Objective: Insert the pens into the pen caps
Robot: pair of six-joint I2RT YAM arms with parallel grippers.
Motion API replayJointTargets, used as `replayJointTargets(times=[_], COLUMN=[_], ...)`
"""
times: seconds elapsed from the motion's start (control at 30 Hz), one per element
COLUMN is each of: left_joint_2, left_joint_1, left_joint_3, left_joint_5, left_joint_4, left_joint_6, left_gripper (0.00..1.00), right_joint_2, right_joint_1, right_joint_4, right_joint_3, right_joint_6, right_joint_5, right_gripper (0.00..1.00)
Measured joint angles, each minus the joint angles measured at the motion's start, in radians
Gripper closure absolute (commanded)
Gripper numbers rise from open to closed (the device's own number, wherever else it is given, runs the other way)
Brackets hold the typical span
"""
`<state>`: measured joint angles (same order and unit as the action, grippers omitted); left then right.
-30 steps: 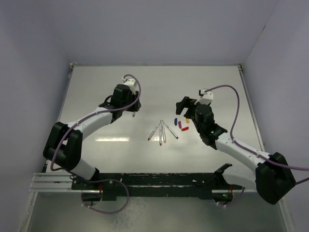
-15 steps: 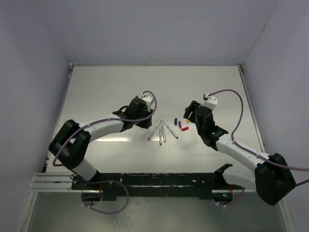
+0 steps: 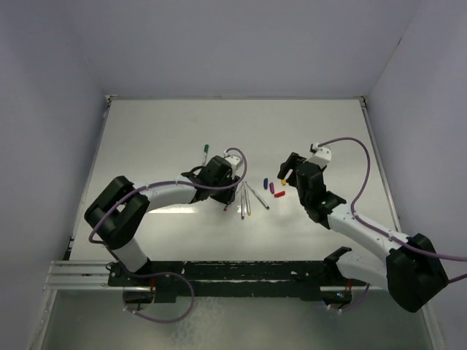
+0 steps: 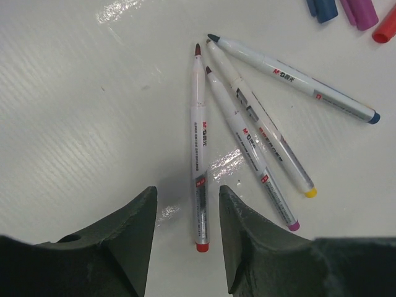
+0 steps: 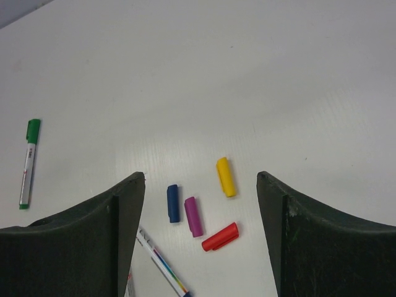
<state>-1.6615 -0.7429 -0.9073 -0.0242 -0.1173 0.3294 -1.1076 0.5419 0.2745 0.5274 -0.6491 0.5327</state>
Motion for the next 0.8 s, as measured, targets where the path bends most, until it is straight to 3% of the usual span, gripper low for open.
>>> replayJointTargets(times=[0.37,0.5,0.7,0.8], left_joint_2=[-0.038,-0.056,-0.083,-0.093], left_joint_1=[-0.047,-0.063,-0.09,-0.102], left_joint_3=[-0.013,-0.038,-0.08,-0.09], left_joint_5=[0.047,0.087,0.169,0.203], left_joint_4=[-0.032,-0.058,-0.125,-0.14], left_joint_6=[0.002,0.014,0.047,0.057], left_gripper=[0.54,0.68,0.79,0.93], right_joint_2=[0.022,0.023,0.023,0.025], right_joint_1=[0.0,0.0,0.0,0.0], right_joint_4=[0.0,0.0,-0.003,-0.007], right_joint_3=[-0.014,-0.016,-0.021,-0.021], right_joint_6=[-0.011,-0.017,-0.032,-0.038], right_joint_5=[0.0,0.0,-0.002,-0.004], right_gripper=[0.25,0.25,0.26,0.29])
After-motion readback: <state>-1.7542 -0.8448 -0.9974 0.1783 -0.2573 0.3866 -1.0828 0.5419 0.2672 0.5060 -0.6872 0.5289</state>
